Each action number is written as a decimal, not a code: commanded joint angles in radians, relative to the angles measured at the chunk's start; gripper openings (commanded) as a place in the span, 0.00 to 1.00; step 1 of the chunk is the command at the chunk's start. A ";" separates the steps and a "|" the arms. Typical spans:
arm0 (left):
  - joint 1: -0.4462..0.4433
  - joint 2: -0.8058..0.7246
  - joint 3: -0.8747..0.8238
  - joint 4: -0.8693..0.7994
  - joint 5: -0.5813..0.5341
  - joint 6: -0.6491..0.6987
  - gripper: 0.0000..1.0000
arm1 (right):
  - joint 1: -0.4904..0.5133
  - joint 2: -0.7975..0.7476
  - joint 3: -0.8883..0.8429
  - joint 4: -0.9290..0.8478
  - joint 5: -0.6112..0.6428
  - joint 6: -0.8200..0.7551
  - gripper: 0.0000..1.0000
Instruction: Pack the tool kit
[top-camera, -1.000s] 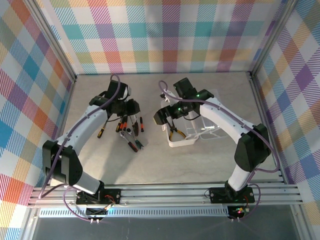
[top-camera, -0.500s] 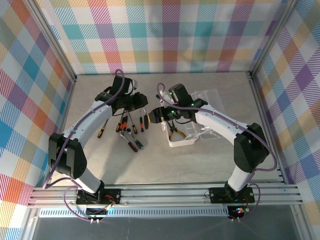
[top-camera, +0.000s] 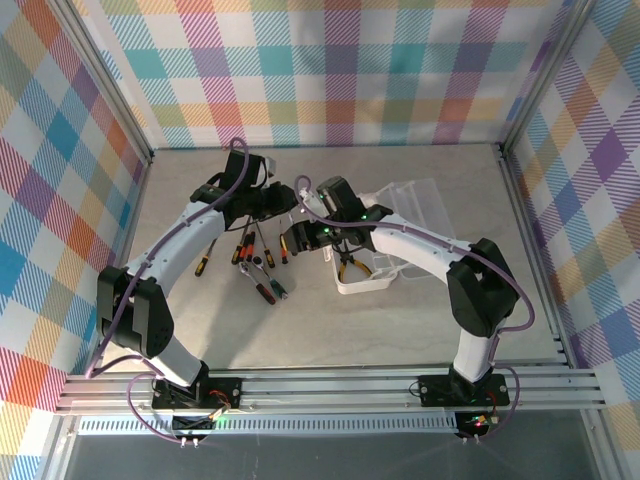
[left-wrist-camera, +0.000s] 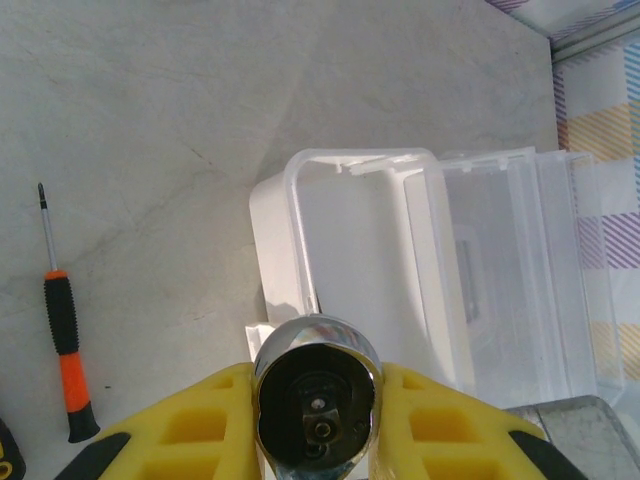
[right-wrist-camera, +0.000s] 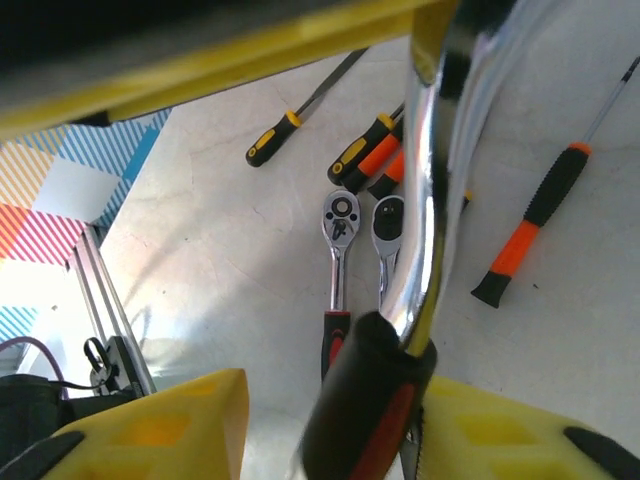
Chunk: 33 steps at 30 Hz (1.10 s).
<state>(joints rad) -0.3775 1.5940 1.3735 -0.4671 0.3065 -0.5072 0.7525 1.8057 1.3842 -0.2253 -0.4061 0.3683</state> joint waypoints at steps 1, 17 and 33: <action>-0.009 -0.019 0.018 0.039 0.034 -0.008 0.00 | 0.007 0.001 0.033 0.032 0.010 0.008 0.30; 0.097 -0.119 -0.020 -0.110 -0.115 0.136 1.00 | -0.123 -0.179 0.029 -0.287 0.135 -0.167 0.00; 0.178 -0.045 -0.118 -0.307 -0.336 0.250 1.00 | -0.320 -0.149 0.010 -0.600 0.341 -0.279 0.00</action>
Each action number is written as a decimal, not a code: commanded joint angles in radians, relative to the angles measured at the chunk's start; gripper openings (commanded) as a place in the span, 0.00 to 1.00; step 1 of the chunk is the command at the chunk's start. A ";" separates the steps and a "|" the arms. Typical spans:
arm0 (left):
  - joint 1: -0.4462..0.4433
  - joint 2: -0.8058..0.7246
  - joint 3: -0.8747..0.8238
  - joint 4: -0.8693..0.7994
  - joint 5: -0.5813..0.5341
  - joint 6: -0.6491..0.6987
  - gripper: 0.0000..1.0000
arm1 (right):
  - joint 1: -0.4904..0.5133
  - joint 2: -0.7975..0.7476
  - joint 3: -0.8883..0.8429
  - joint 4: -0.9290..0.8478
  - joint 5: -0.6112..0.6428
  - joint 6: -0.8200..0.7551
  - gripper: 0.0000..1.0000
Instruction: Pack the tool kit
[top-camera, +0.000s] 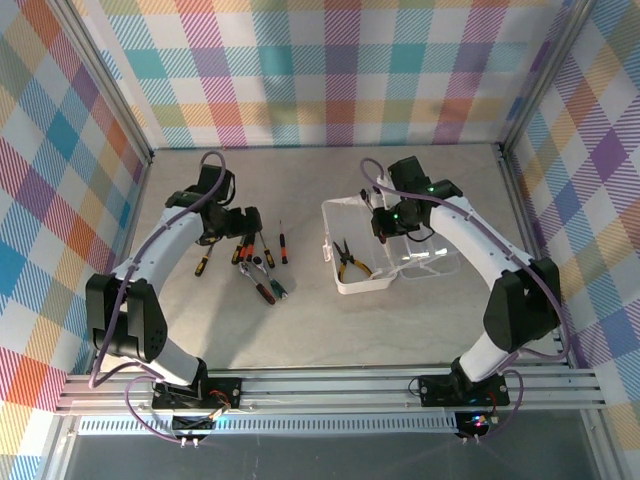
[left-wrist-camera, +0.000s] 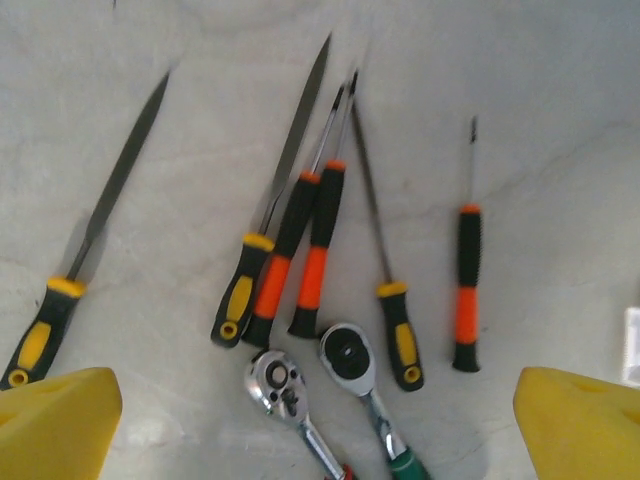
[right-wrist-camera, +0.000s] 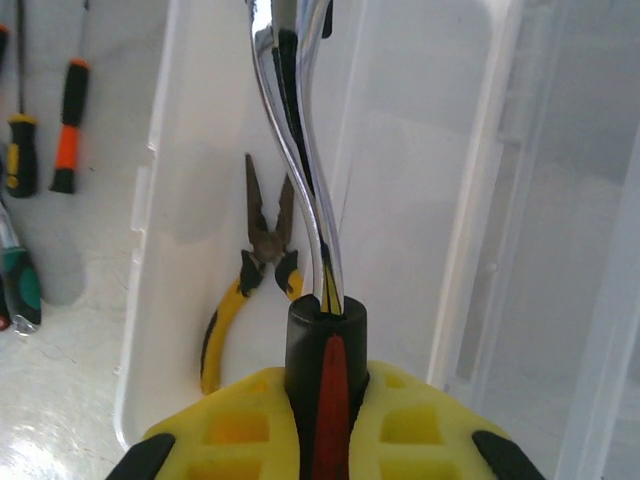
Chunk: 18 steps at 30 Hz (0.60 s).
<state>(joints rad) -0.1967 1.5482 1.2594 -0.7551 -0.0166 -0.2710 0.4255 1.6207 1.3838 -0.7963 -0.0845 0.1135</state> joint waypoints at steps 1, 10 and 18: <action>-0.003 0.003 -0.008 -0.015 -0.008 0.012 1.00 | 0.007 0.048 0.011 -0.029 0.021 -0.018 0.00; -0.003 0.009 -0.025 -0.007 -0.013 0.012 1.00 | 0.007 0.090 -0.009 -0.009 0.051 0.056 0.00; -0.003 0.024 -0.024 0.000 -0.002 0.013 1.00 | 0.007 0.120 -0.001 -0.007 0.049 0.081 0.00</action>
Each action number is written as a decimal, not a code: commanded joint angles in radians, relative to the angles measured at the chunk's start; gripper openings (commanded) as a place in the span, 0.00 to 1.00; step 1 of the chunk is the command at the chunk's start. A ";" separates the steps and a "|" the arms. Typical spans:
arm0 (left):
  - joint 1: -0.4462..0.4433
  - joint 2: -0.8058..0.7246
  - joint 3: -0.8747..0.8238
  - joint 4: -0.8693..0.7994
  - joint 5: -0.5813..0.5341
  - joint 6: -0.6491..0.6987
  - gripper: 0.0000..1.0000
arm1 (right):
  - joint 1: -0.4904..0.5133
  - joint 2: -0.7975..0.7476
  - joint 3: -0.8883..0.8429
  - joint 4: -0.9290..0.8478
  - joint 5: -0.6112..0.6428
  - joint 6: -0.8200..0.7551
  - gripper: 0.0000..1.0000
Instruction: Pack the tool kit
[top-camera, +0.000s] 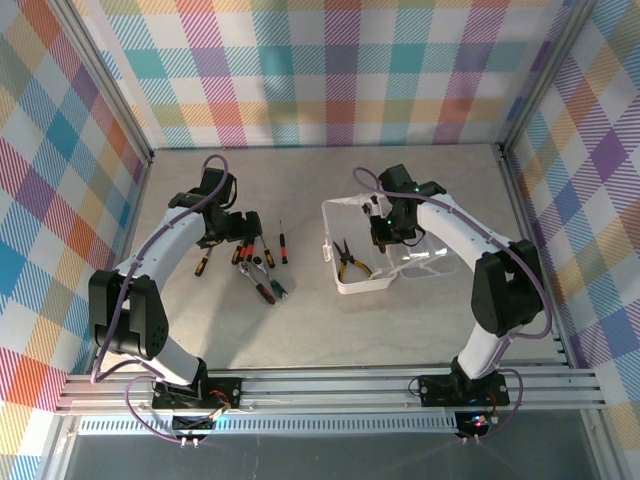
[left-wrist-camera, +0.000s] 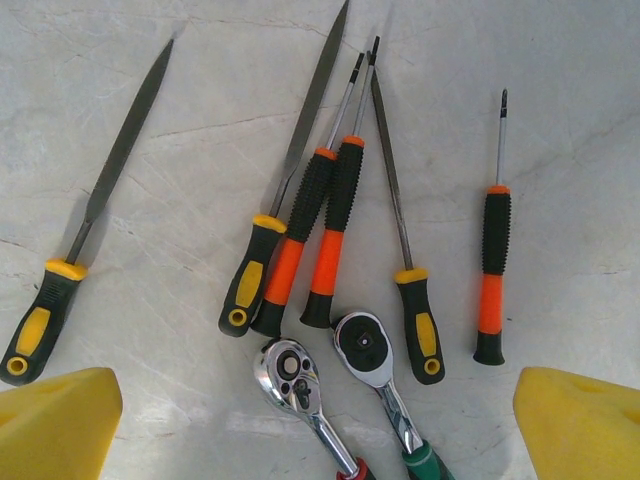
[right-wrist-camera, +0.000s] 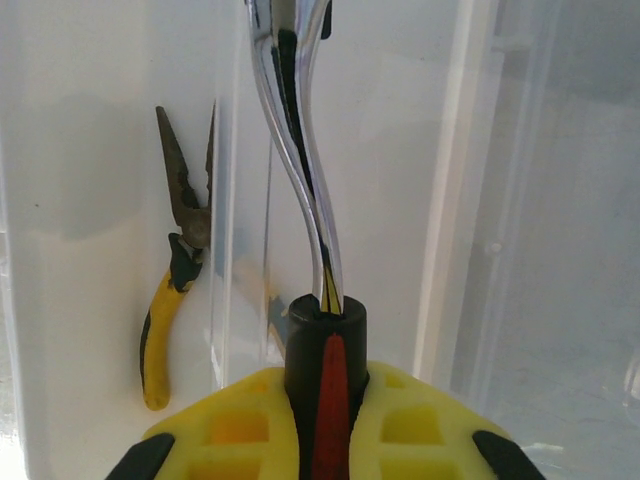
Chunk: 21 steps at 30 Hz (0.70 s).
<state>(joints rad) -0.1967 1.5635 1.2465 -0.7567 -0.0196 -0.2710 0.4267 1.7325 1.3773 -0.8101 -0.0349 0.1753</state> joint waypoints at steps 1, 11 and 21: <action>-0.003 0.010 -0.012 0.002 0.001 0.013 1.00 | 0.006 0.013 0.007 0.004 0.000 0.020 0.00; -0.003 0.015 -0.009 0.002 0.004 0.016 1.00 | 0.006 0.026 0.020 -0.003 -0.004 0.009 0.25; -0.002 0.020 -0.001 -0.001 0.009 0.019 1.00 | 0.006 0.017 0.027 -0.020 0.013 -0.007 0.37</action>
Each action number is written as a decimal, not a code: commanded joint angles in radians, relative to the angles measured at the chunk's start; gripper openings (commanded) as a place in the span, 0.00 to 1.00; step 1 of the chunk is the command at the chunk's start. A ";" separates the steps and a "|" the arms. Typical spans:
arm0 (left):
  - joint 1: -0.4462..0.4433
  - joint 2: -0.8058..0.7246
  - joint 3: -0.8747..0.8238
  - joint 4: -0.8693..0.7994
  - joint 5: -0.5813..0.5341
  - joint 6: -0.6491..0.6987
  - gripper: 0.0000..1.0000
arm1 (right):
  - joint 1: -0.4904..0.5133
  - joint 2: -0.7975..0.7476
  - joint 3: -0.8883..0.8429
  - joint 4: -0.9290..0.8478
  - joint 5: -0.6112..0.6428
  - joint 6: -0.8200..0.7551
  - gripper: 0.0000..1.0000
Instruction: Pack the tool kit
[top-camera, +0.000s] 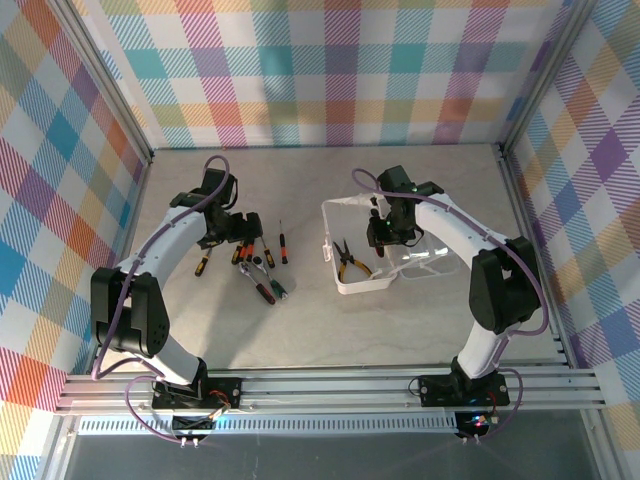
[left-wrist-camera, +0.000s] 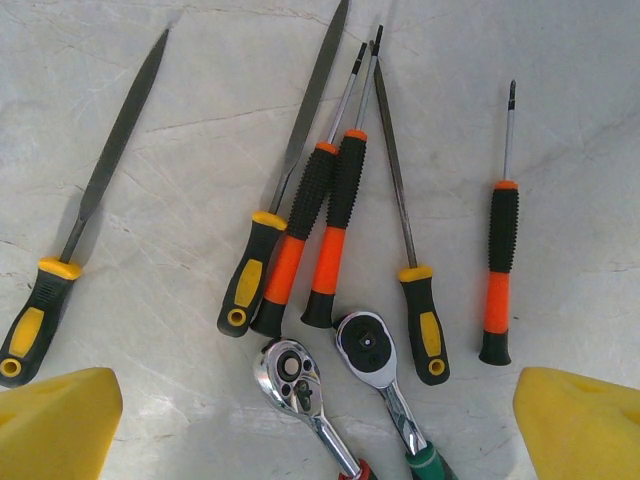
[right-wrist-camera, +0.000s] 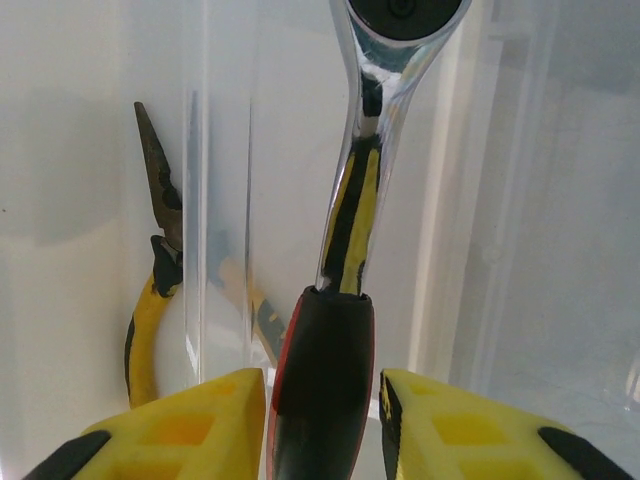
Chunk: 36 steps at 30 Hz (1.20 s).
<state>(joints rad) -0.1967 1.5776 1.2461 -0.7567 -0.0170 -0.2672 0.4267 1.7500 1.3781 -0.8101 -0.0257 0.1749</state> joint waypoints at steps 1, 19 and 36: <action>-0.001 0.005 -0.002 -0.002 0.002 0.016 1.00 | 0.006 -0.002 0.029 -0.023 0.005 -0.008 0.37; 0.069 0.083 0.021 -0.053 -0.197 0.028 1.00 | 0.027 -0.130 0.111 -0.101 0.014 -0.071 0.99; 0.234 0.399 0.116 -0.060 -0.147 0.068 0.68 | 0.041 -0.108 0.158 -0.121 0.012 -0.080 0.99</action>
<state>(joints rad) 0.0200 1.9461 1.3277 -0.7868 -0.1871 -0.2131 0.4618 1.6306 1.5017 -0.9035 -0.0109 0.1139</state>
